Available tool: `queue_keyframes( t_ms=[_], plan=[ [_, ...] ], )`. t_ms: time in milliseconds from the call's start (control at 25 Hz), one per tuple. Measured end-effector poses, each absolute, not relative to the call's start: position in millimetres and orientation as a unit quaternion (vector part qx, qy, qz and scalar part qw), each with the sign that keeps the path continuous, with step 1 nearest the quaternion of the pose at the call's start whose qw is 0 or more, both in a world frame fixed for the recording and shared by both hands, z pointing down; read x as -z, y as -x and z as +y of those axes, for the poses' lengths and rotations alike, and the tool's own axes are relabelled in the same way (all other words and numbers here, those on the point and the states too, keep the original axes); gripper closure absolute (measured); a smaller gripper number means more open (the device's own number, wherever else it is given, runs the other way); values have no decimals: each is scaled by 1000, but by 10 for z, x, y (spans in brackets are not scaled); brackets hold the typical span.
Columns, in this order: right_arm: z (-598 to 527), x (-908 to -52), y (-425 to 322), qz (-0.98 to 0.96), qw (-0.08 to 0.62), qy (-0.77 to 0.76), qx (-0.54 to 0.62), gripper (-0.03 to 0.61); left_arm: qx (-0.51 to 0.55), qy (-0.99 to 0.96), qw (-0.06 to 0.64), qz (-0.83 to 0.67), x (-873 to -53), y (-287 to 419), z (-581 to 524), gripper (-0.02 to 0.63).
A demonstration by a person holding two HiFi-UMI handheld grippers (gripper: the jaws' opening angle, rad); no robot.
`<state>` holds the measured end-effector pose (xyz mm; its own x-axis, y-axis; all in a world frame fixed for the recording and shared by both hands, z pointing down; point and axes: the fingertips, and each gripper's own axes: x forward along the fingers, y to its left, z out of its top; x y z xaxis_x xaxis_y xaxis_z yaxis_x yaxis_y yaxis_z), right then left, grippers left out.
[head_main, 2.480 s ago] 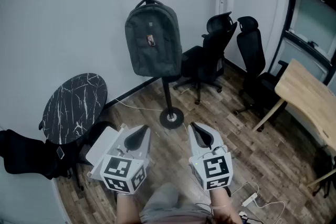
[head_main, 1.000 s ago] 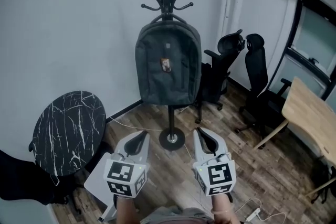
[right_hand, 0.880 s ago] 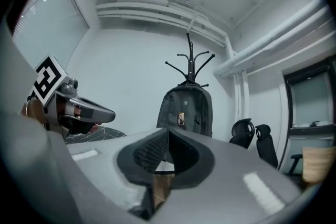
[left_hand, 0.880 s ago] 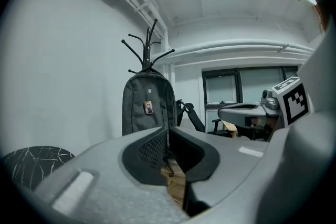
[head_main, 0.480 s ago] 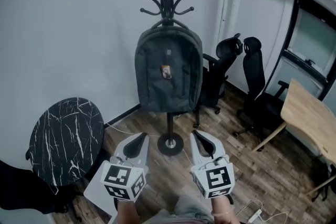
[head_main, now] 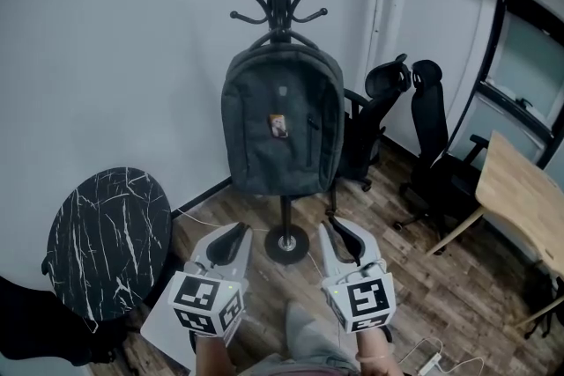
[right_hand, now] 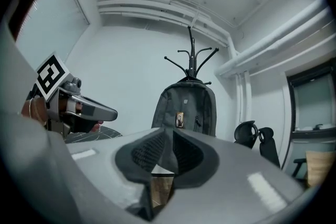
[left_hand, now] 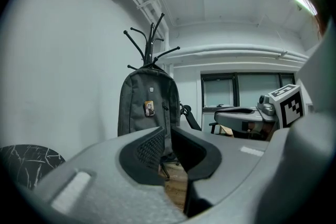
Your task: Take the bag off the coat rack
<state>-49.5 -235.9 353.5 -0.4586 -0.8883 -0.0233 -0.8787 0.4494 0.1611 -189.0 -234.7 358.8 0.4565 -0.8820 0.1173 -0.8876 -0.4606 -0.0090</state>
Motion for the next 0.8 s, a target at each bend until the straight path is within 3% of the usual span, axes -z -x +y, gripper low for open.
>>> queue_keyframes(
  t_ms=[80,360,800],
  plan=[
    [-2463,-3540,482,-850,32,-521,74,532,-57,-854,29,-516,-3604,1886,-2446,545],
    [-2858,-3591,414,-844,36,-531,66,512,-62,-852,31,-518,-3626,1920,-2798,538],
    [-3442,-3598,281,-834,46,-547,57,469,-59,-849,42,-524,-3580,2021,-3374,465]
  ],
)
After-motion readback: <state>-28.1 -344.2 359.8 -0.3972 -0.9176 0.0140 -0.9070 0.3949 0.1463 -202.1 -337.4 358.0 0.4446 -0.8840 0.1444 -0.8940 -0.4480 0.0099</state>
